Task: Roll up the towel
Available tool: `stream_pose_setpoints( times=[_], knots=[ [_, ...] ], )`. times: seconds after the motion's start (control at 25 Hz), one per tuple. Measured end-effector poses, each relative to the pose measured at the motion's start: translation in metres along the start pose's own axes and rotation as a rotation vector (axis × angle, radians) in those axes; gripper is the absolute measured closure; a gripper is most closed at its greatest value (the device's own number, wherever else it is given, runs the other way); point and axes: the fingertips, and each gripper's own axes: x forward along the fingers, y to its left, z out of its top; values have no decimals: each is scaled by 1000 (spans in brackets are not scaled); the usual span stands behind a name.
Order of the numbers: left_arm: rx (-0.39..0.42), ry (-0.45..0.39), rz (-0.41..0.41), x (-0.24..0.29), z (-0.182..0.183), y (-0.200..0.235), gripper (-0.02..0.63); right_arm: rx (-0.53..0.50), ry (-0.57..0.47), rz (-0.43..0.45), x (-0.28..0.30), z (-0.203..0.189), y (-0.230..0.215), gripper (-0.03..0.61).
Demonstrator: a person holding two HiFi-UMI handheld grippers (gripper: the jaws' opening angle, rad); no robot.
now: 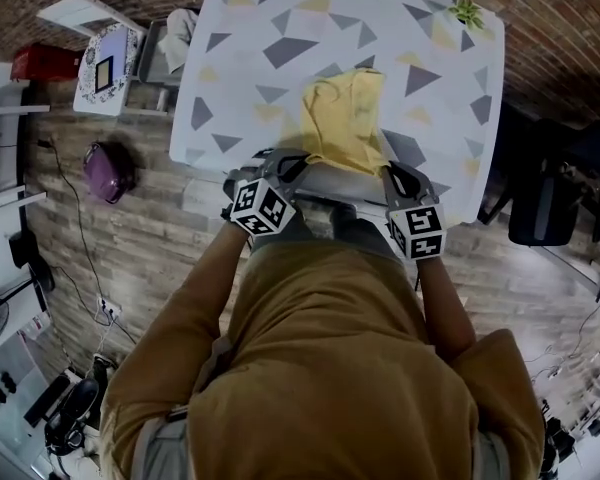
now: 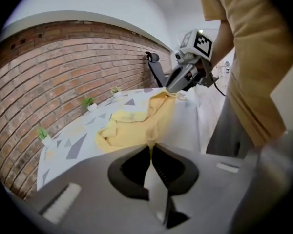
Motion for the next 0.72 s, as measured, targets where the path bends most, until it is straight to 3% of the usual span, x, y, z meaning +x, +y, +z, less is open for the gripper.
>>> stream_pose_setpoints(
  times=[0.12, 0.24, 0.36, 0.48, 0.72],
  knots=[
    [-20, 15, -20, -3, 0, -13, 541, -82, 60, 15, 4, -28, 14, 551],
    [-8, 44, -44, 5, -14, -25, 540, -248, 152, 81, 11, -60, 32, 544],
    [5, 55, -76, 10, -22, -29, 540, -440, 229, 168, 12, -71, 45, 458],
    [8, 41, -98, 7, -17, -30, 538, -561, 253, 223, 9, -75, 48, 413],
    [22, 1, -110, -7, -4, -30, 514, -717, 270, 277, 6, -85, 54, 391]
  ],
)
